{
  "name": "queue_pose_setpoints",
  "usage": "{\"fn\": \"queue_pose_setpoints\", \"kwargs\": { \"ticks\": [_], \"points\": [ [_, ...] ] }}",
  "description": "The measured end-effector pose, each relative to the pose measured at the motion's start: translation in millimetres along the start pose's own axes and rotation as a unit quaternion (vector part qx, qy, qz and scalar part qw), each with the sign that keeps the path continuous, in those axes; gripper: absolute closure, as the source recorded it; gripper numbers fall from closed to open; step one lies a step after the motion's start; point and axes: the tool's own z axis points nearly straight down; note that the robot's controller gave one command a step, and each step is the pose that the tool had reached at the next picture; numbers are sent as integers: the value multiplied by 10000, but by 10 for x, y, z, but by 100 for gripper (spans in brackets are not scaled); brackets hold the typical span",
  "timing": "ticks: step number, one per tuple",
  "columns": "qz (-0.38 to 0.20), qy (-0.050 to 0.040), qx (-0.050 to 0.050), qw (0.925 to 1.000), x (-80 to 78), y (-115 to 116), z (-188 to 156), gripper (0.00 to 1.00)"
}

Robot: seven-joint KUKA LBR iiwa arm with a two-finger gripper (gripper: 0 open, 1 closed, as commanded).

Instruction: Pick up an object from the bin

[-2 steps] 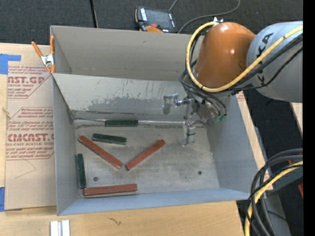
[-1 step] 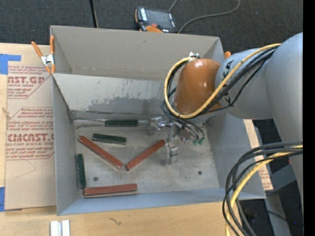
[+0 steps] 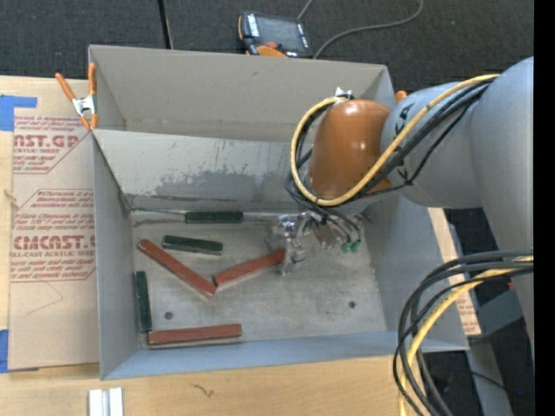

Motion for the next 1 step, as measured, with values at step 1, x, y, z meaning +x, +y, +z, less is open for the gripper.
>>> {"fn": "queue_pose_setpoints", "kwargs": {
  "ticks": [1],
  "points": [
    [-355,-49,21,9994,-159,139,-1723,100]
  ]
}}
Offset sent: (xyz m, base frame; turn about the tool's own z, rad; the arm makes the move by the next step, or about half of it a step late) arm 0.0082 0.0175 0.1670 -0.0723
